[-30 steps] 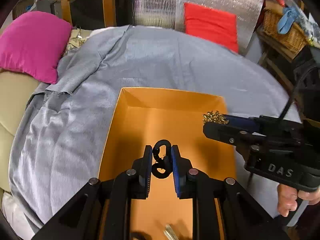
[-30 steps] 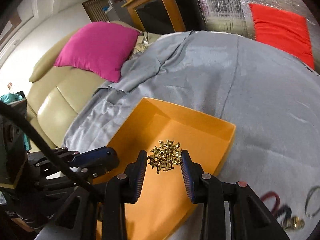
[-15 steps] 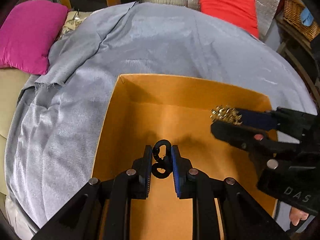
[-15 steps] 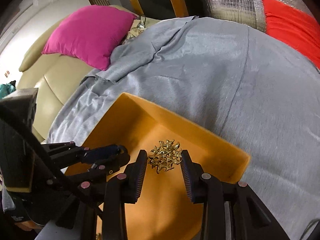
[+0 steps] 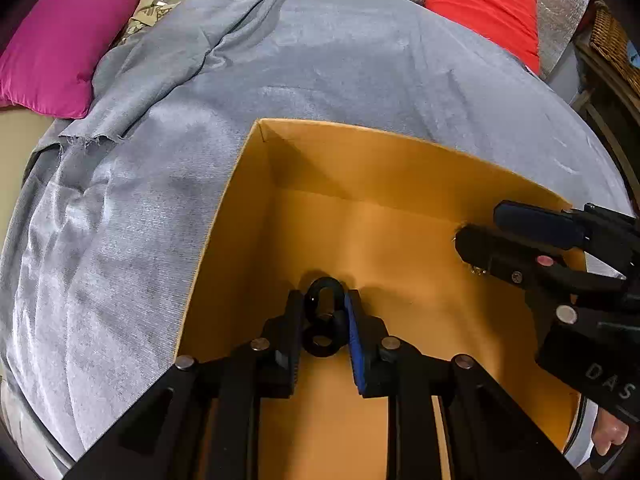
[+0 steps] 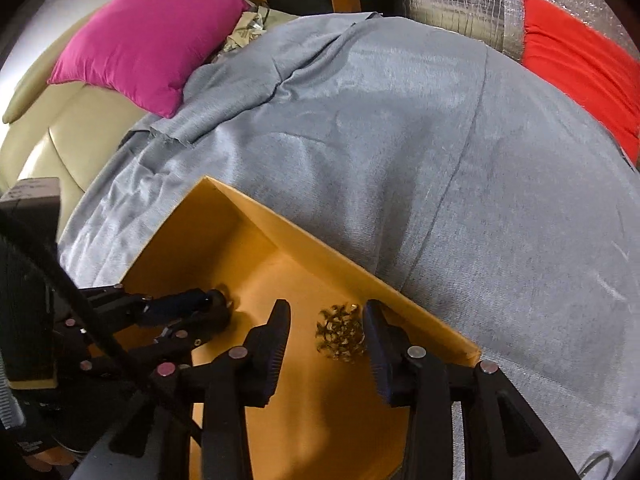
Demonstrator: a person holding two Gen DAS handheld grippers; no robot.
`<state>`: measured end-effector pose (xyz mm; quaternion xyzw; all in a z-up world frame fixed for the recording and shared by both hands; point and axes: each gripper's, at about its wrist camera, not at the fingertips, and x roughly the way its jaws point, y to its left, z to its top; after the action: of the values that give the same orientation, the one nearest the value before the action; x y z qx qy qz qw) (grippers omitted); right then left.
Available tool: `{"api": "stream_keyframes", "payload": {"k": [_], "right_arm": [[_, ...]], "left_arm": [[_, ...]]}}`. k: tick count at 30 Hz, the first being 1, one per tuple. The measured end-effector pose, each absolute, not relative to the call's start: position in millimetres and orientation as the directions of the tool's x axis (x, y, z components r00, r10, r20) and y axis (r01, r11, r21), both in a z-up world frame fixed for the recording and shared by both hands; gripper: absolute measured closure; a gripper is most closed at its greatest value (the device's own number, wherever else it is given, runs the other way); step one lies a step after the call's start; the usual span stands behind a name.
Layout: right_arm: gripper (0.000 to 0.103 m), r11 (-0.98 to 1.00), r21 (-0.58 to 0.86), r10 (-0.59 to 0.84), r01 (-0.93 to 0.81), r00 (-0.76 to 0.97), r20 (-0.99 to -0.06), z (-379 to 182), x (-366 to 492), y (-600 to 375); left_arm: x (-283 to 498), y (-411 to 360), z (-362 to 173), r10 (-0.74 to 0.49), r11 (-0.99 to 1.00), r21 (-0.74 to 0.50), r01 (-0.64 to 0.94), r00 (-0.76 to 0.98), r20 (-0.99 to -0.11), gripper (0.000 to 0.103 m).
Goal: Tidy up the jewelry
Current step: 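Carry the black hair tie and gold brooch into the orange box and release both, then move the right tool back toward the remaining jewelry on the cloth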
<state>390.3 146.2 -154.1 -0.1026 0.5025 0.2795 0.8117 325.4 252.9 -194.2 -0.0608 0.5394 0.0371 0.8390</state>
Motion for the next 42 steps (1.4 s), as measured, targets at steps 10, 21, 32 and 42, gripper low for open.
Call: {"api": "stream_keyframes", "payload": {"k": [10,21,32,42], "right_arm": [[0.053,0.809,0.316,0.539,-0.496,0.410,-0.736,-95.6,357.5,68.6],[0.053,0.861,0.389,0.509,-0.328,0.559,-0.655,-57.3,252.0,-103.5],[0.053,0.870,0.462,0.453,-0.170,0.647,-0.614,-57.3,164.1,-221.6],[0.053,0.850,0.518,0.455,-0.093,0.626,-0.634,-98.5,124.7,-253.9]], "left_arm": [[273.5,235.8,-151.9,-0.005,0.996,-0.046,-0.072,0.489,-0.872,0.057],[169.4,174.0,-93.0,-0.032,0.999,-0.035,0.008,0.641,-0.767,0.041],[103.5,92.1,-96.2,-0.125,0.992,-0.095,0.081,0.640,-0.758,0.040],[88.7,31.5,-120.2,-0.168,0.980,-0.072,0.184,0.585,-0.794,0.040]]}}
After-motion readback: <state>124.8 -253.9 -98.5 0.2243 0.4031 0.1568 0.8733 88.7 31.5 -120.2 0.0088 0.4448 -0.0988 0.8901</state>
